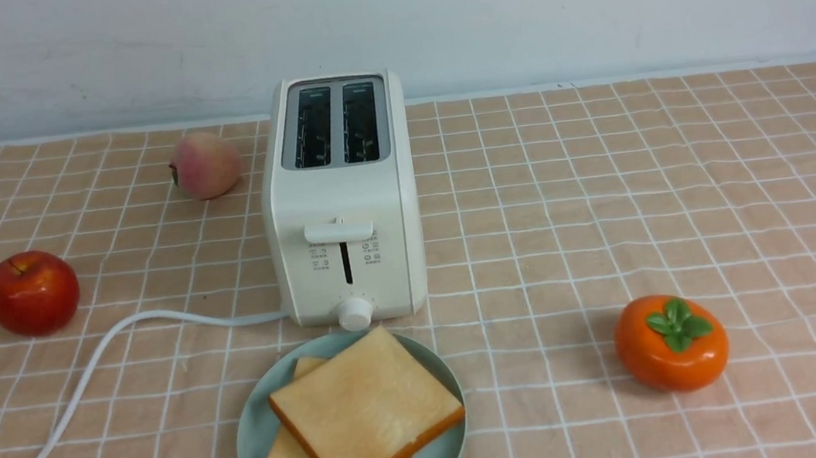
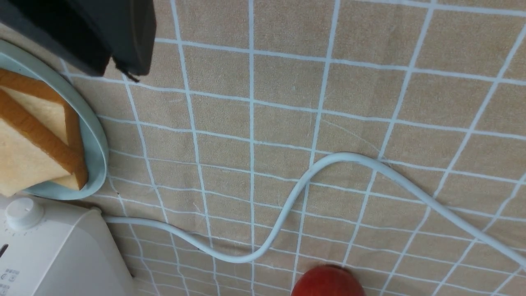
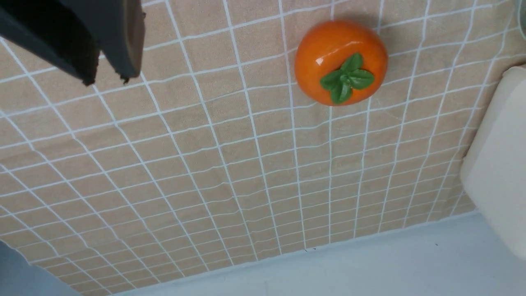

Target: Take toasted bread from bread machine on light coffee tablecloth place on plate.

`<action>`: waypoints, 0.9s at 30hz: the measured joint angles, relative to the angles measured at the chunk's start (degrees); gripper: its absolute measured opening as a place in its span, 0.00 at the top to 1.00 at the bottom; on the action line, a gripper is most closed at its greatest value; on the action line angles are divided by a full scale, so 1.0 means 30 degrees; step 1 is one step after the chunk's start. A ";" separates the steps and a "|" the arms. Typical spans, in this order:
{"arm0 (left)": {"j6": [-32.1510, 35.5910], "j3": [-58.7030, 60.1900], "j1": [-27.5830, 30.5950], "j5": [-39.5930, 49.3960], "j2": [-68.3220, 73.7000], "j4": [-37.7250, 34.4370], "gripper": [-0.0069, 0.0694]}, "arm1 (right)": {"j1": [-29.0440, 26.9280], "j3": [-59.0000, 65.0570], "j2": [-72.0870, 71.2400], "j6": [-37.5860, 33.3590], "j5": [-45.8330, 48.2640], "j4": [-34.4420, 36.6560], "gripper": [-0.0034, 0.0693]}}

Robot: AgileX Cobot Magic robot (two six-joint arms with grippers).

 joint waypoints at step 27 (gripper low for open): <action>0.0014 0.0017 0.0005 0.0081 -0.0016 -0.0042 0.81 | 0.2062 0.5684 -0.4420 -0.1306 -0.0720 0.0156 0.77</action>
